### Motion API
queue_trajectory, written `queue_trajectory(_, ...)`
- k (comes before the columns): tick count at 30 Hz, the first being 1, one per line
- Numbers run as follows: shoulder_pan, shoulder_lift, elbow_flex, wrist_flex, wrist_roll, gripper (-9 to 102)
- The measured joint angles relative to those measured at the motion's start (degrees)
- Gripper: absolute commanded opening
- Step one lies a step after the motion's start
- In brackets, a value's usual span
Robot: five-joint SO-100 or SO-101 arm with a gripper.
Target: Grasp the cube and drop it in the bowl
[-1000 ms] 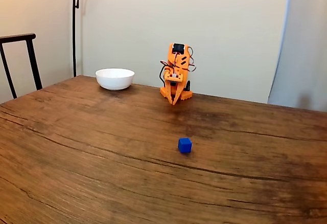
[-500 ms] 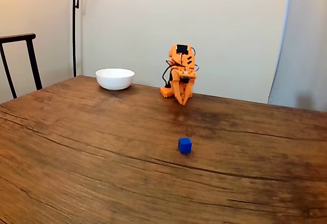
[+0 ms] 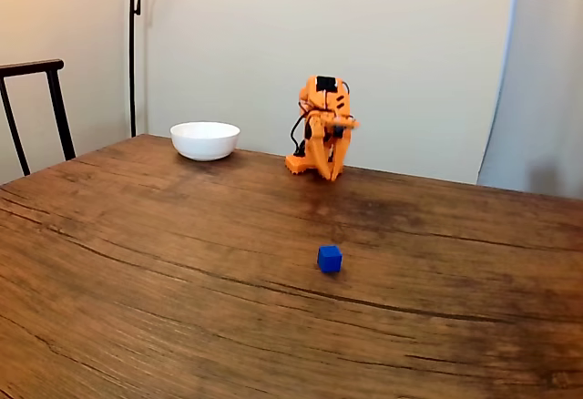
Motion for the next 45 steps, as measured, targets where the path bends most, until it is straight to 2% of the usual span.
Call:
queue_trajectory(9,2.4,0.2,-14.2,12.9,4.7,-1)
queue_trajectory(15,6.4,0.2,-19.0,13.8,6.0,-1)
queue_trajectory(22,6.3,-0.4,-22.1,13.8,6.0,-1)
queue_trajectory(27,7.0,-10.2,-28.0,13.8,6.5,0)
queue_trajectory(30,8.9,-20.1,-34.1,13.7,10.1,0)
queue_trajectory(35,9.7,-36.8,-43.0,11.3,14.0,0)
queue_trajectory(45,9.3,-55.9,-46.2,-3.2,15.5,0)
